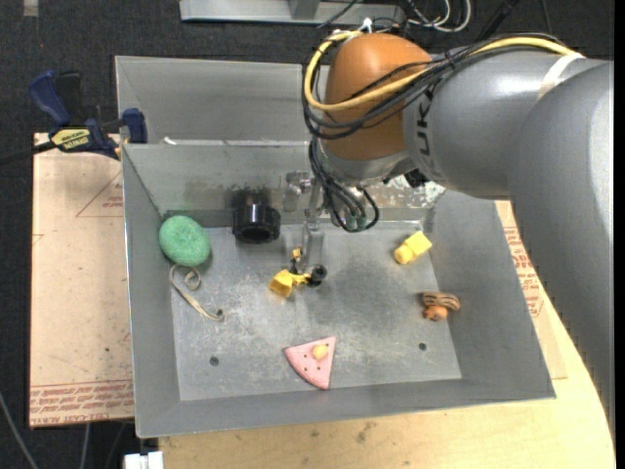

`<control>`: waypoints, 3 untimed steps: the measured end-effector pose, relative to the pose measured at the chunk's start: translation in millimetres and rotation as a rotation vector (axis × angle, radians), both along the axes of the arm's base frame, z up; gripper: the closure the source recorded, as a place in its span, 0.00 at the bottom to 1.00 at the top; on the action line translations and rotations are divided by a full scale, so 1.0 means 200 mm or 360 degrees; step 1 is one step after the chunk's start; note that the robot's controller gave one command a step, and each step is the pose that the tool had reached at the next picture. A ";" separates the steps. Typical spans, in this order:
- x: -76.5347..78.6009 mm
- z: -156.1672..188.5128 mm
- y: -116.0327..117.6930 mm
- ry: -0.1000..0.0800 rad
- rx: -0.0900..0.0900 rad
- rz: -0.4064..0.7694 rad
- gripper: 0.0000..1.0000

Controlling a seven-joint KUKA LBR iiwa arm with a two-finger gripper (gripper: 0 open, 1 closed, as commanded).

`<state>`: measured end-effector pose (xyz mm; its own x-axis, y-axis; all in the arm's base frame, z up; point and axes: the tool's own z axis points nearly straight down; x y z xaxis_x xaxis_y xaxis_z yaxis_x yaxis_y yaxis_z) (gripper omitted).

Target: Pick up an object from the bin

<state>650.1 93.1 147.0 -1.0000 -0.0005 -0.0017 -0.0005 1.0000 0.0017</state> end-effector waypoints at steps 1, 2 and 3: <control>-0.07 -0.18 -0.09 -0.0009 0.0000 0.0127 0.00; -0.15 -0.33 -0.05 0.0001 -0.0003 0.0081 0.00; -0.16 -0.37 -0.09 0.0001 -0.0001 -0.0372 1.00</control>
Offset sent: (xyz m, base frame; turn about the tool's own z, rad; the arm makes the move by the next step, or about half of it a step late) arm -0.0367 0.0002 -0.0770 -0.0280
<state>617.4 74.8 72.7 -0.9730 0.2309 -0.0011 0.2309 0.9730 0.0013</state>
